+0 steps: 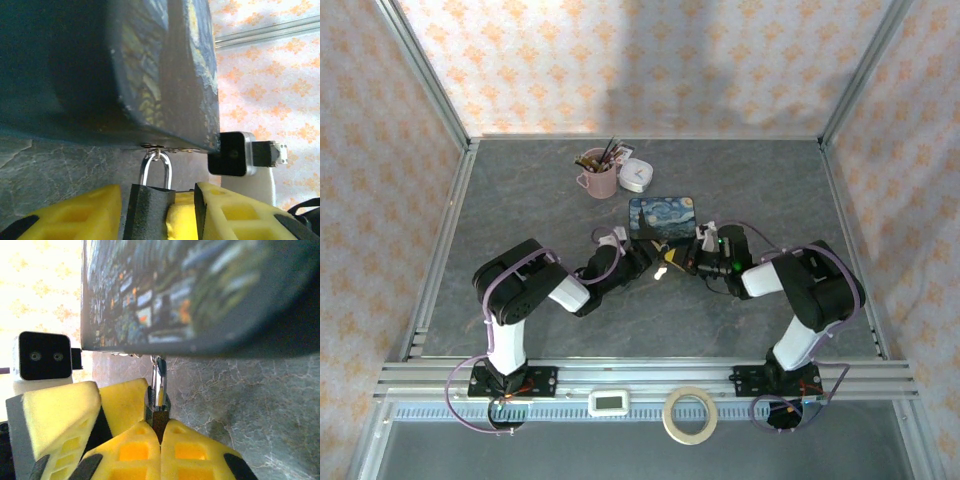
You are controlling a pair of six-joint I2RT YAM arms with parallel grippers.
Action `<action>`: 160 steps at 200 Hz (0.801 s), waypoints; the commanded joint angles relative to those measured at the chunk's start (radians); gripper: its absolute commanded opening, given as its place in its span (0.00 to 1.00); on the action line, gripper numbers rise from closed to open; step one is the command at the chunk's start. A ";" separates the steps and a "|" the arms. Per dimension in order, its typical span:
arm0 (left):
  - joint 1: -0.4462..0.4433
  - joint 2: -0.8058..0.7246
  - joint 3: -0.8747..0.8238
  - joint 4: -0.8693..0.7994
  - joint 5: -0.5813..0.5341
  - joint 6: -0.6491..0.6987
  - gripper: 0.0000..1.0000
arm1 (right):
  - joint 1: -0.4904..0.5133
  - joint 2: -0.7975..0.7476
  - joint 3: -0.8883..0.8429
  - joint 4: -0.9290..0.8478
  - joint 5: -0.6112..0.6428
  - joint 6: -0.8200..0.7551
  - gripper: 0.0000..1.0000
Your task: Unlock the padlock with the key
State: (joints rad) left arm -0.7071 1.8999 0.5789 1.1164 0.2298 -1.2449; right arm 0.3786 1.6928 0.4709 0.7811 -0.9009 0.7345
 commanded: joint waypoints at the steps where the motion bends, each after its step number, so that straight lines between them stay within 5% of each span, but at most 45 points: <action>1: -0.015 0.039 0.051 -0.014 0.018 0.021 0.40 | -0.003 -0.017 0.015 0.054 -0.039 -0.009 0.00; 96: -0.038 0.060 0.078 -0.031 0.029 0.000 0.41 | -0.003 -0.013 0.017 0.097 -0.063 0.024 0.00; 131: -0.037 0.052 0.068 0.013 0.025 -0.021 0.18 | -0.003 0.009 0.020 0.077 -0.059 0.002 0.00; 160: -0.028 0.054 0.071 0.016 0.027 -0.018 0.19 | -0.008 0.003 0.039 0.019 -0.058 -0.045 0.00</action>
State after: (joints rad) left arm -0.7322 1.9682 0.6506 1.0992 0.2283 -1.2636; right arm 0.3691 1.6974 0.4717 0.7940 -0.9318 0.7544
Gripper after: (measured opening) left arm 0.178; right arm 0.044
